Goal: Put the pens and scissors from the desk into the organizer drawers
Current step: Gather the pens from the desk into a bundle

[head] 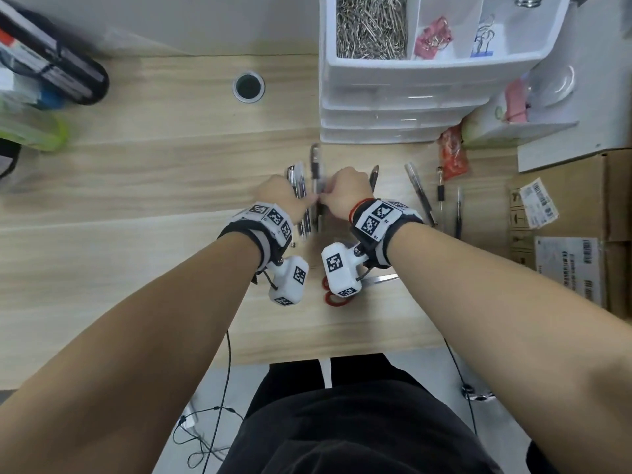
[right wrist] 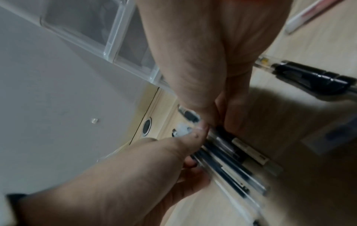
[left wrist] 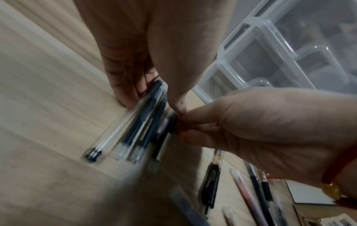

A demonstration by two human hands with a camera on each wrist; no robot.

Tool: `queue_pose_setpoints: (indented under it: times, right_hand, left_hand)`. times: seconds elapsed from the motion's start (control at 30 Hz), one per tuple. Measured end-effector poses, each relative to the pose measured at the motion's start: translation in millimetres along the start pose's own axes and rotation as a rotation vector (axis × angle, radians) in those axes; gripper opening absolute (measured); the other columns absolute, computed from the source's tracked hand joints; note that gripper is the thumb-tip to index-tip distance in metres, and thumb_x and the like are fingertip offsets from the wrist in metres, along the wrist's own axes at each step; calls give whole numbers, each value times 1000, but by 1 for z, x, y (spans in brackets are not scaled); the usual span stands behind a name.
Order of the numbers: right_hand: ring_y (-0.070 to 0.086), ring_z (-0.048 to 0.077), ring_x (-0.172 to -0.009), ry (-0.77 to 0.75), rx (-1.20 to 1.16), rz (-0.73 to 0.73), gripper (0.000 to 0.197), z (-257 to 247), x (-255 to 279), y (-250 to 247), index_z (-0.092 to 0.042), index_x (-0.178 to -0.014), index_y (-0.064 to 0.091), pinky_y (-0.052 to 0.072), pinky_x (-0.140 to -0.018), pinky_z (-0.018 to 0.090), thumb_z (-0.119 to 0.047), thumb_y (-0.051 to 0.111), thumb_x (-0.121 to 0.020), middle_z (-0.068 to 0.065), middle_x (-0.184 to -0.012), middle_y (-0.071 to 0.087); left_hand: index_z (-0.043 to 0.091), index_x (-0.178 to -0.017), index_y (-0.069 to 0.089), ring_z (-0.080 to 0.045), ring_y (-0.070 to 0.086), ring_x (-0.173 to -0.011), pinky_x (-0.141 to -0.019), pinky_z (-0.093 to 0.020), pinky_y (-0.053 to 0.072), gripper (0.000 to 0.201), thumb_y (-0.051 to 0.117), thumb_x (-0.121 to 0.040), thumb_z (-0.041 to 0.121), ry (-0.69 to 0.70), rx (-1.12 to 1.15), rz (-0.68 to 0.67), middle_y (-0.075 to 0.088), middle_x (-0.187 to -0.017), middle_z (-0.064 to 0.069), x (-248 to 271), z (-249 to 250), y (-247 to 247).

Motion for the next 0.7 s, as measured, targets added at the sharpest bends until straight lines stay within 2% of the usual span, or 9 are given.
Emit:
queue_pose_setpoints:
  times: [0.1,0.17,0.23,0.33,0.43,0.5,0.53,0.6,0.7]
  right_hand:
    - [65,25,-111,-64,-98,-90,35,2,4,4,-16,-113,76,48,-91,23,-3,53,-89,8,-117,73]
    - [64,22,-114,-101,-188,-207,46,5,5,8,-19,-114,76,47,-101,27,5,49,-86,4,-118,73]
    - [66,22,-111,-106,-243,-256,48,12,4,7,-22,-109,78,48,-105,34,6,51,-81,2,-111,76]
    - [69,14,-102,-80,-279,-131,32,23,7,-14,-22,-100,81,50,-100,28,-5,60,-82,-2,-104,77]
    - [65,12,-86,2,-240,116,20,51,5,-52,-17,-93,80,53,-85,24,-12,62,-86,-1,-99,77]
    - [66,20,-92,57,-121,255,17,76,2,-78,-11,-96,77,54,-87,30,-16,62,-87,6,-99,75]
    - [67,24,-95,88,-64,284,16,88,1,-89,-9,-96,76,54,-87,31,-16,63,-87,9,-98,75]
    - [68,27,-88,143,51,240,12,105,-1,-98,-5,-88,73,55,-78,31,-16,70,-84,10,-86,71]
    - [67,29,-81,179,185,157,13,120,-5,-96,-2,-89,73,59,-76,36,-12,70,-81,13,-84,69]
  left_hand:
    - [10,-74,54,-18,50,-58,-47,-29,32,51,68,-80,58,22,-16,18,55,-67,-3,-4,4,2]
    - [7,-85,66,-24,61,-71,-55,-29,39,49,72,-77,55,65,-47,0,65,-78,-8,-6,6,4]
    - [5,-90,68,-26,63,-79,-60,-31,42,44,75,-78,46,85,-87,-19,67,-85,-10,-5,11,3]
    - [4,-89,59,-26,55,-79,-63,-30,42,27,70,-86,28,59,-156,-33,59,-86,-10,-2,18,0]
    - [7,-71,49,-25,52,-73,-49,-27,36,26,65,-88,17,24,-190,-58,52,-71,-6,-4,20,0]
    - [9,-66,44,-23,50,-66,-43,-27,32,29,61,-88,15,21,-207,-87,49,-67,-5,-4,25,-2]
    - [8,-68,45,-22,49,-61,-43,-27,32,26,60,-88,15,13,-208,-97,48,-67,-5,-6,25,-2]
    - [6,-80,51,-18,45,-54,-43,-27,32,14,59,-89,13,-3,-179,-95,49,-69,-5,-9,24,-2]
    - [7,-94,54,-21,51,-58,-51,-28,42,14,57,-89,20,-7,-80,-71,55,-73,-7,-11,22,4]
Point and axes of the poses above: each hand's wrist, its own x-axis away from the middle knuckle, its own y-axis out of the palm, z = x × y, the point moved 3 cm from there along -x, towards the middle knuckle
